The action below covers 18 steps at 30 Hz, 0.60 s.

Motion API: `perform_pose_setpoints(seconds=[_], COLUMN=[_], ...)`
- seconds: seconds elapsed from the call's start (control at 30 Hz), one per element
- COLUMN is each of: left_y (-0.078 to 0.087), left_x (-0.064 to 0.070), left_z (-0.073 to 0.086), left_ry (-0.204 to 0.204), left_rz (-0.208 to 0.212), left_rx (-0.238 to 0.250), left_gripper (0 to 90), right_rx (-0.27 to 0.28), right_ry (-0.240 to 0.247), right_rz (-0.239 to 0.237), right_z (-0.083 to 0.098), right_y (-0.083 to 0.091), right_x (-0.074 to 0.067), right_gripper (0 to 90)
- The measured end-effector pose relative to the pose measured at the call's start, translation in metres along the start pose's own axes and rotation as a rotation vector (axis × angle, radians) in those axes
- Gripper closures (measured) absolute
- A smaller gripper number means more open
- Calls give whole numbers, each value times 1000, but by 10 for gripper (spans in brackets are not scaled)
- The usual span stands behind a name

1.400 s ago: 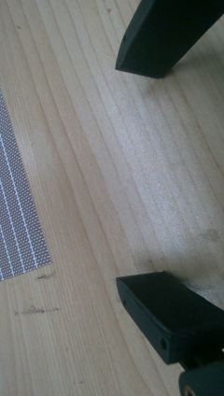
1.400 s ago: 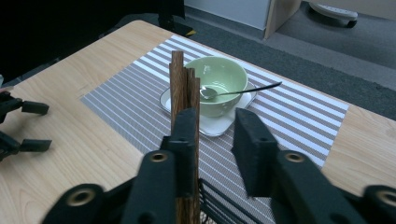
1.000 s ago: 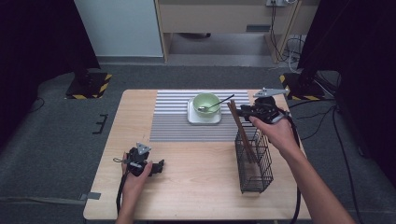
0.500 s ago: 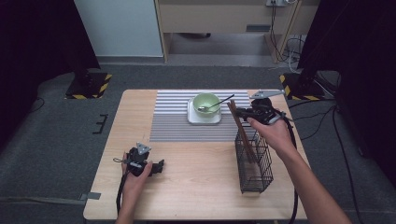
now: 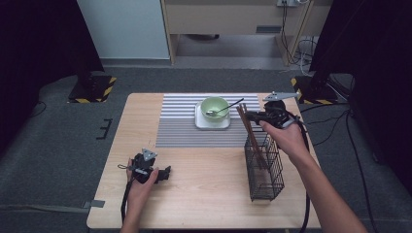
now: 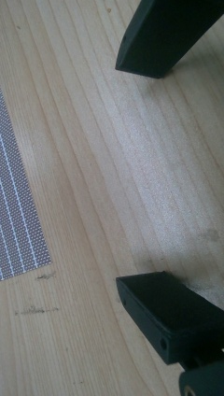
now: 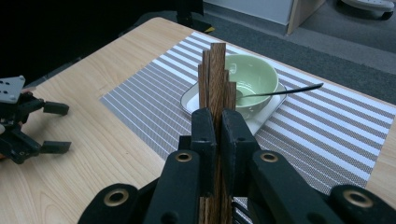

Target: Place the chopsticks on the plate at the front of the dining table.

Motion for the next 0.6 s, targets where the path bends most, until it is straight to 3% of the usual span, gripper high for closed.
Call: perform_pose_setpoints(seconds=[0.6], left_y=[0], left_x=[1], left_z=[0], left_ry=[-2], left_rz=[-4], left_rx=[2], left_gripper=[2], right_rx=[42], right_ry=[-3], right_rz=[-26], right_z=[-19], right_y=[19], right_x=[-1], right_gripper=[851])
Point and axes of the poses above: each handheld gripper's, and its own axes: y roughly backward along the jaws, z roughly out of its underside, x roughly to its right, the point moved 1 cm from there along -y, roughly forward along the jaws, and after that the axes turned 10 degrees about -z, right-handed, at the moved point
